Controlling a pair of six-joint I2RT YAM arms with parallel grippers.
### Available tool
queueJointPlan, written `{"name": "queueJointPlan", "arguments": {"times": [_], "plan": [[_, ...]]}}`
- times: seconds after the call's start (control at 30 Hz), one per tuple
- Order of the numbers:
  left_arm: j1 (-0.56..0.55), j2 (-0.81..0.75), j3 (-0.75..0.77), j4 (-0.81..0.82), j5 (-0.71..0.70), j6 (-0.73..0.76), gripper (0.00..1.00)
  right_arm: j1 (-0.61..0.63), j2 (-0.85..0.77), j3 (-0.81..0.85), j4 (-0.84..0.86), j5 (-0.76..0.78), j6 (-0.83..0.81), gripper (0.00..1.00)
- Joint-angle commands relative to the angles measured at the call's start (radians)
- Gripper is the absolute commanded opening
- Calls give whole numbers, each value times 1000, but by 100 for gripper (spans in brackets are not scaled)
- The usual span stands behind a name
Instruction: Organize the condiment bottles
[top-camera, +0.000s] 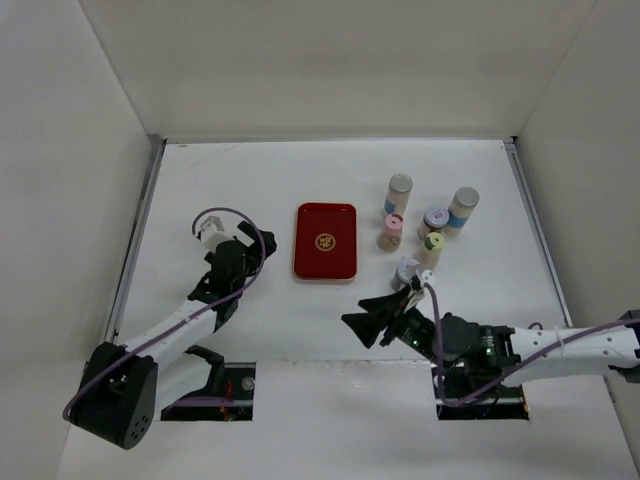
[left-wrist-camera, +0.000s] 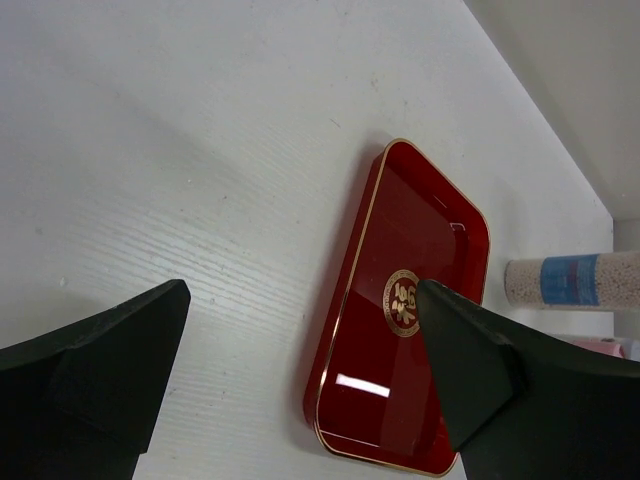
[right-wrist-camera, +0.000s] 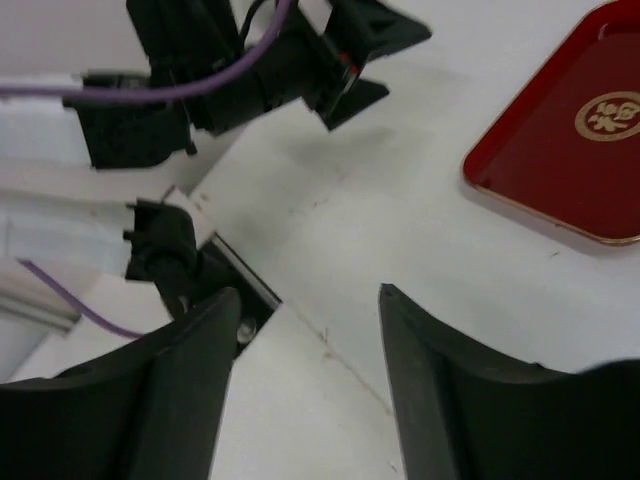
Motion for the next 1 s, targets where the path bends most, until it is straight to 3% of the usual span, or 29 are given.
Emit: {"name": "queueJointPlan", "arguments": {"times": [0.0, 0.1, 0.17, 0.27, 0.3, 0.4, 0.5, 0.6, 0.77, 0.97], "plan": [[2, 0, 3, 46, 5, 14, 100, -68, -103, -39, 96, -16, 11, 70], [-8, 10, -5, 74, -6, 15, 100, -143, -151, -32, 72, -54, 8, 78], [-11, 21, -4, 76, -1, 18, 100, -183, -146, -15, 52, -58, 4, 75], [-13, 6, -10, 85, -20, 31, 100, -258, -96, 36, -5, -62, -9, 58], [-13, 7, -11, 88, -32, 31, 100, -290, -64, 77, -49, -67, -12, 47], [-24, 30, 1, 83, -26, 35, 100, -380, 12, 192, -166, -58, -47, 26], [-31, 33, 4, 97, -30, 52, 100, -538, 84, 309, -252, -47, -107, 22], [-33, 65, 12, 112, -23, 66, 100, -733, 165, 401, -313, -93, -137, 32], [-37, 76, 7, 143, -12, 80, 100, -979, 344, 481, -306, -231, -185, 72], [-41, 99, -6, 203, 25, 81, 100, -1050, 568, 562, -237, -274, -275, 93]]}}
